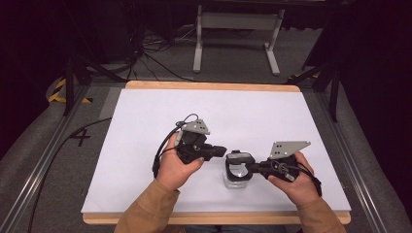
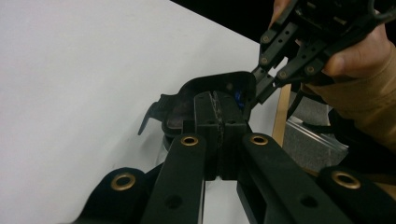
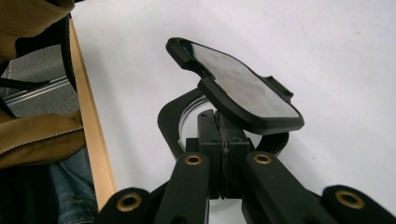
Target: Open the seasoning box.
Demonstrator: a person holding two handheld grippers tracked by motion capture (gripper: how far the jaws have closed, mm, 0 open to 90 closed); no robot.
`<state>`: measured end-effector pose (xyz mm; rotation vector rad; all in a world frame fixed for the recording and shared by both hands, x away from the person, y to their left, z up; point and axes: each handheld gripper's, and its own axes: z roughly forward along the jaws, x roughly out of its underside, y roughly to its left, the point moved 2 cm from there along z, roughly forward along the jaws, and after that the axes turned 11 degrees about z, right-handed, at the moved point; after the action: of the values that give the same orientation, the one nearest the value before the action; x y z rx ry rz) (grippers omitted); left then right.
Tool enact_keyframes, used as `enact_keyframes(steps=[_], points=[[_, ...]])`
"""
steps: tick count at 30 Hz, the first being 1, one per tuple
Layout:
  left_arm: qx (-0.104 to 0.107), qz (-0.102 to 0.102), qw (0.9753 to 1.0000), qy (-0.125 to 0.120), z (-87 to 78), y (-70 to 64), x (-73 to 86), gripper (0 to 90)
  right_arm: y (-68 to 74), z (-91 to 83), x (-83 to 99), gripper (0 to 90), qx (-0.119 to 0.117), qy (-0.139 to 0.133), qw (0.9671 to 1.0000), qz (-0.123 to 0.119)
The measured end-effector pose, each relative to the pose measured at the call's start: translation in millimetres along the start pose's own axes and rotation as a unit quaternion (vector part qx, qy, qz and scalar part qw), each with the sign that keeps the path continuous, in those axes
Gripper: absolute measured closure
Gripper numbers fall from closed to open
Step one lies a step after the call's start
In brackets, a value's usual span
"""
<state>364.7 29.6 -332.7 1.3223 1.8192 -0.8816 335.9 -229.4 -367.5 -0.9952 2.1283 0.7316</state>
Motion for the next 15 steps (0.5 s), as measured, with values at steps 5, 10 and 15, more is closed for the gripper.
enact_keyframes(steps=[5,10,15], points=[[0.004,0.011,0.9999,0.006,-5.7,-9.3,1.3,89.6,-0.7,-0.9,-4.7,90.0,-0.002,-0.009,1.0,-0.002],[0.009,0.015,0.9998,0.009,-8.2,-18.7,6.9,88.2,-1.5,0.1,-7.3,90.0,-0.004,-0.015,0.9999,-0.001],[0.013,0.019,0.9996,0.017,-2.9,-23.5,14.6,89.3,-3.0,-0.5,-9.9,90.0,0.004,-0.028,0.9996,0.001]])
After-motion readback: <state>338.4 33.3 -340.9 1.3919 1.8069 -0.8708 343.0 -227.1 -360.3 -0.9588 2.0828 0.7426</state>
